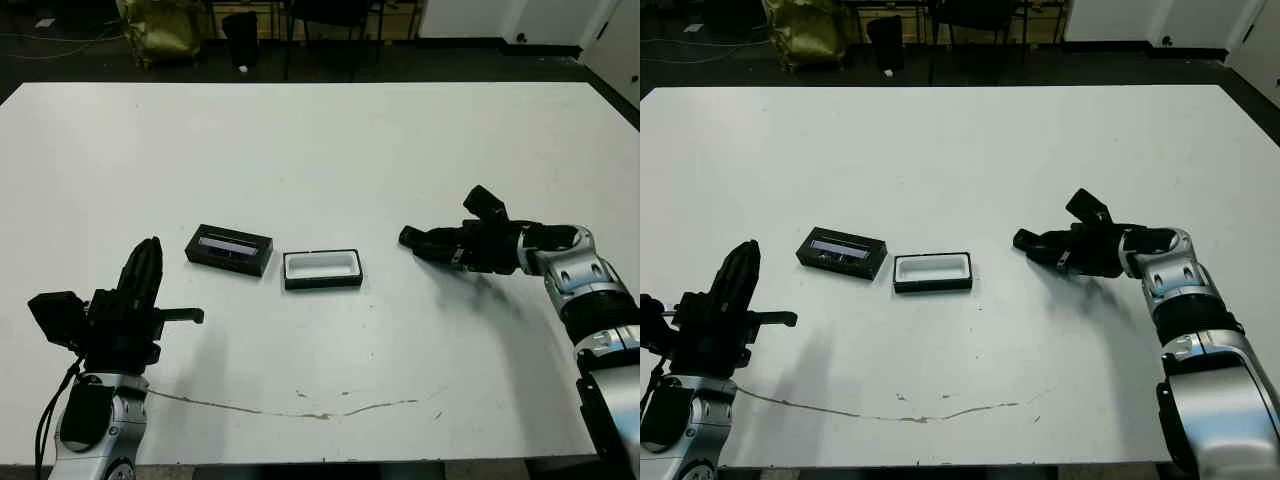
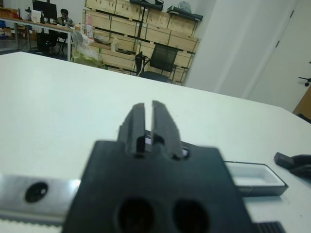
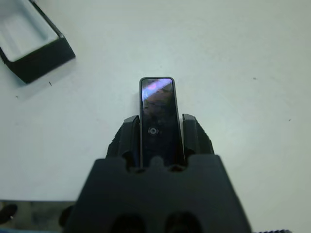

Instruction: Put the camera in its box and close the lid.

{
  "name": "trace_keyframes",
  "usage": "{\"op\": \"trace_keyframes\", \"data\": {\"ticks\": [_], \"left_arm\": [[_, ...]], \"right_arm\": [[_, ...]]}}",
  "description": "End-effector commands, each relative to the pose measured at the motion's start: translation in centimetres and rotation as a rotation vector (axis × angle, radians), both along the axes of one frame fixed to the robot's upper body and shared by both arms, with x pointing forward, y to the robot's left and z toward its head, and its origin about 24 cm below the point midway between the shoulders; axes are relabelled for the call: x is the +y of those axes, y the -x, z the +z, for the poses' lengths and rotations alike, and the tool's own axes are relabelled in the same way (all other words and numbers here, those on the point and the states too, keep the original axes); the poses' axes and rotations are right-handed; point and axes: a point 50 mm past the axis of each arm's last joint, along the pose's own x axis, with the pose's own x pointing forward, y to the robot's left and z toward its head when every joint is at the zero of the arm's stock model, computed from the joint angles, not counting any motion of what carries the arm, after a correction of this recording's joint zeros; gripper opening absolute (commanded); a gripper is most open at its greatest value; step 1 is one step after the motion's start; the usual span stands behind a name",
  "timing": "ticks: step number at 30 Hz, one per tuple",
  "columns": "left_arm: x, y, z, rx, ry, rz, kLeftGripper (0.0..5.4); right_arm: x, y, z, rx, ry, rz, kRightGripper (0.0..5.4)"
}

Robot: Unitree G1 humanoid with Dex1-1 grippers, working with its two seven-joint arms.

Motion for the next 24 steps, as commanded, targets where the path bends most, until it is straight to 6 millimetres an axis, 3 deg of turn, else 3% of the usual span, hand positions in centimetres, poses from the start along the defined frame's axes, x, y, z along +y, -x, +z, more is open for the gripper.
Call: {"op": "trace_keyframes", "data": {"ticks": [1,8,15,24], "left_arm": [[0.1,0.0,-0.4,0.028,-0.018,-0.003,0.0],[-0.2,0.0,-0.5,0.044,-0.005,-0.011,0.0],[-0.4,0.1,-0.5,0.045,-0.011,-0.009,0.0],[-0.4,0.2,-0.3,0.052,-0.011,0.002,0.0]], "right_arm": [[0.0,0.3,0.3,-0.002,0.017,0.006,0.83],[2.8,-1.4,6.6,-0.163,-0.035,0.138,0.75],[6.7,-2.1,10.4,-0.204,-0.02,0.319,0.75],[10.7,-1.9,11.7,-0.217,0.063,0.483,0.75]]}}
